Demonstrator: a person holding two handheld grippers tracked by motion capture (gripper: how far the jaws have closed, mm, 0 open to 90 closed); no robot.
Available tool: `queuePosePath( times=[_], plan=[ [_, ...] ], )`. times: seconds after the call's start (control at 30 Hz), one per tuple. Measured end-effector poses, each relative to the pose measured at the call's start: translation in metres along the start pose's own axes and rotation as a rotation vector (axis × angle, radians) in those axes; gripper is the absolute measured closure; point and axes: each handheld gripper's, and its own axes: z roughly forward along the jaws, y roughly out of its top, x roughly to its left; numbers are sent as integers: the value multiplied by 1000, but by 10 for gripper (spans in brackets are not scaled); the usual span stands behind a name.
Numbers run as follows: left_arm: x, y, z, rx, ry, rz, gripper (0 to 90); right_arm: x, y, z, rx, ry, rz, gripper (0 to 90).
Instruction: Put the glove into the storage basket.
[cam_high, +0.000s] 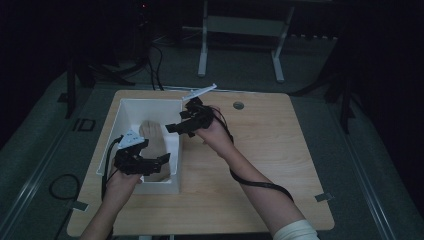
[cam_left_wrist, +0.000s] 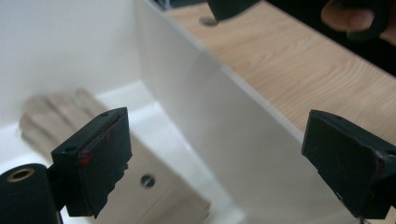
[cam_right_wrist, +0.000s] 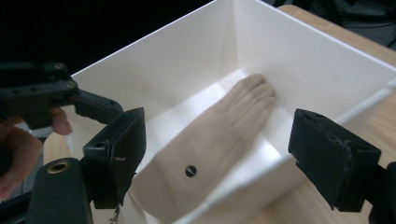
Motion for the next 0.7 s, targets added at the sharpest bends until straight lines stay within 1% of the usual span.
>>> queuePosePath(
  times=[0.03,0.1,0.17,0.2,0.23,0.3,0.4,0.47,0.53,0.7],
  plan=[
    [0,0,0,0,0,0,89,0,0,0,0,0,0,193],
    [-7,4,1,-24,0,11,89,-2,-5,-10,-8,-1,3,193],
    [-12,8,3,-17,-16,22,89,-4,-9,-16,-8,-16,-2,193],
    [-17,12,5,-18,-29,36,89,-6,-14,-24,-9,-15,-2,193],
    [-17,12,5,-18,-29,36,89,-6,-14,-24,-9,-15,-2,193],
    [-26,18,6,-15,-42,56,89,-9,-19,-33,-17,-25,-3,193],
    [-36,25,7,-29,-70,75,89,-11,-26,-44,-20,-38,-8,193],
    [-43,29,9,-21,-89,95,89,-13,-31,-51,-25,-43,-3,193],
    [-51,32,12,-13,-93,125,88,-14,-36,-58,-28,-53,-3,193],
    [-70,38,20,-5,-149,151,89,-21,-50,-72,-28,-72,2,192]
  ],
)
